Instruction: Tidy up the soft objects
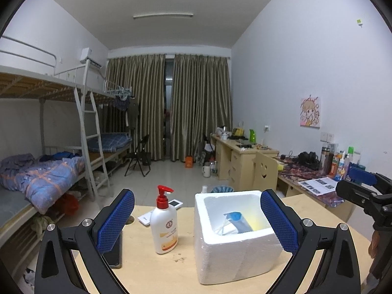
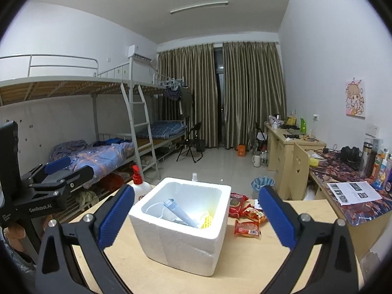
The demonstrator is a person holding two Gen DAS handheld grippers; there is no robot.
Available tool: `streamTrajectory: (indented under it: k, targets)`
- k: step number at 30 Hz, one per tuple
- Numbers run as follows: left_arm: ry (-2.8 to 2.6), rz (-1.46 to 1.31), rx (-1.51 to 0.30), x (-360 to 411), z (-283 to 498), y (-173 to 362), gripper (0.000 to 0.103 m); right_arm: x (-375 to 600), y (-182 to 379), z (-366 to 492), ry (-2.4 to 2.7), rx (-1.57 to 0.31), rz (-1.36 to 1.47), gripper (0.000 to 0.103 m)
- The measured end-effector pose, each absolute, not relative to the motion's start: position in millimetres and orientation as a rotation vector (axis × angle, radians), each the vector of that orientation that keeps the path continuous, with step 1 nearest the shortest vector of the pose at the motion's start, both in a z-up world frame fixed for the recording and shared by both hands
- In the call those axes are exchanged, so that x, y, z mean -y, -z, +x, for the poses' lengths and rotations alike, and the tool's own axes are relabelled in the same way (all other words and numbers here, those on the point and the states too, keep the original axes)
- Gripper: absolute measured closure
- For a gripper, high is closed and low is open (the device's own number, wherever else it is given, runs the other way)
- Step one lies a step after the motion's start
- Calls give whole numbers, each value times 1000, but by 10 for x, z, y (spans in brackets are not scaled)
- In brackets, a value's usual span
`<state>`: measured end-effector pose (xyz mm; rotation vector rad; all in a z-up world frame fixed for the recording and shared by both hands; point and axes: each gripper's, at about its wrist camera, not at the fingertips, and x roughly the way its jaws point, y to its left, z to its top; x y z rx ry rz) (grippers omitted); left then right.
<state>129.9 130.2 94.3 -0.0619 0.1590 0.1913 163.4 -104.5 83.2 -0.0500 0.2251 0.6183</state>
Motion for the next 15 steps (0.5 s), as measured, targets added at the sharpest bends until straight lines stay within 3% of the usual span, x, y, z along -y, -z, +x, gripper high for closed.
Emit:
streamTrajectory:
  k: [15]
  targets:
    - [-195,-64,-143,-998,670,-830,0,1245,-715,930,-578,-141,-17,0]
